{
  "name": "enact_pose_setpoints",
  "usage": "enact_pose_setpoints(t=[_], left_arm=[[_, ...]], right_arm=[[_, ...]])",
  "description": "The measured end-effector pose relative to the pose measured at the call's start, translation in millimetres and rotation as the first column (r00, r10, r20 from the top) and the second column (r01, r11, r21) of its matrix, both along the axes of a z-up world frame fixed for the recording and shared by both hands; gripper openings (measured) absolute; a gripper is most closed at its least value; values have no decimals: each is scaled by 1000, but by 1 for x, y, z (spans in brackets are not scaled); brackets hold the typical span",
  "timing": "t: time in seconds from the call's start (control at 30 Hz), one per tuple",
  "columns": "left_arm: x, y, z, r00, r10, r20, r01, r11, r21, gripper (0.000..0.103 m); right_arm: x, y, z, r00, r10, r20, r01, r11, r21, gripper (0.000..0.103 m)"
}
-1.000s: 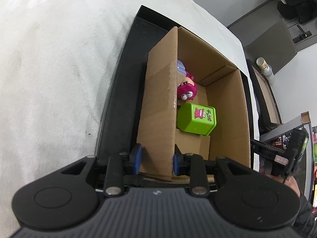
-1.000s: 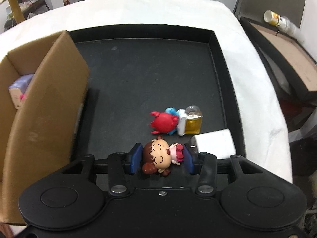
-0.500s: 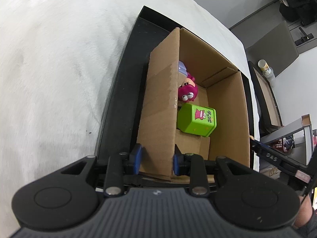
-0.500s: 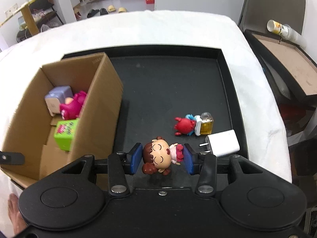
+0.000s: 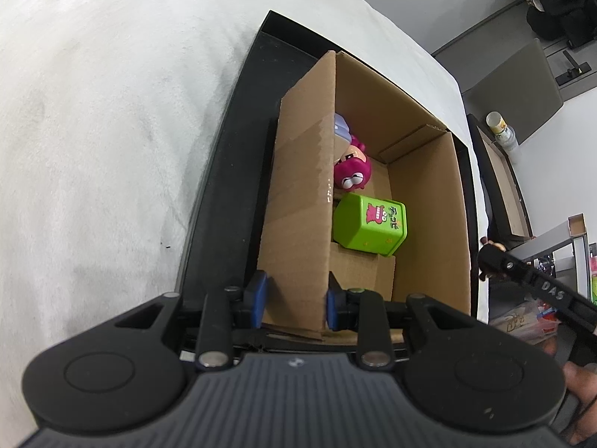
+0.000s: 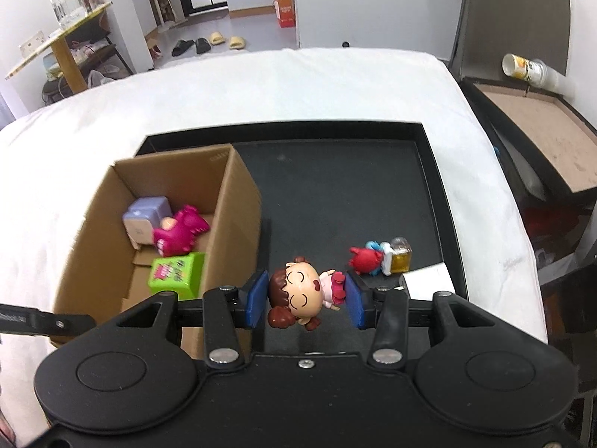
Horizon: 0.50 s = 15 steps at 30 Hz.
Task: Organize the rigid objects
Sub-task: 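Carry the doll into the box and open the right gripper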
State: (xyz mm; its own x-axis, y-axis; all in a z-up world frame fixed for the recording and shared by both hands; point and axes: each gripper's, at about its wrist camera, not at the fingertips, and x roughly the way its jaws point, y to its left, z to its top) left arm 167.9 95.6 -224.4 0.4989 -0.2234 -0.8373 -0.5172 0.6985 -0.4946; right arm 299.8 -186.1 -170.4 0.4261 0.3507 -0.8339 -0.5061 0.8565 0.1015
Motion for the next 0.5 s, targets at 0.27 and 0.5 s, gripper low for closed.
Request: enact_pose_setpoints(t=[0.27,0.5], left_arm=[[0,0,-1,1000,-3,2,3,1000,-3,29],[1,2,-1,1000,-7,1,7,1000,-8,29]], right_arm=[[-1,20,23,999,21,26,-22,999,47,44],[3,42,39,998,53,40,-57,993,101,44]])
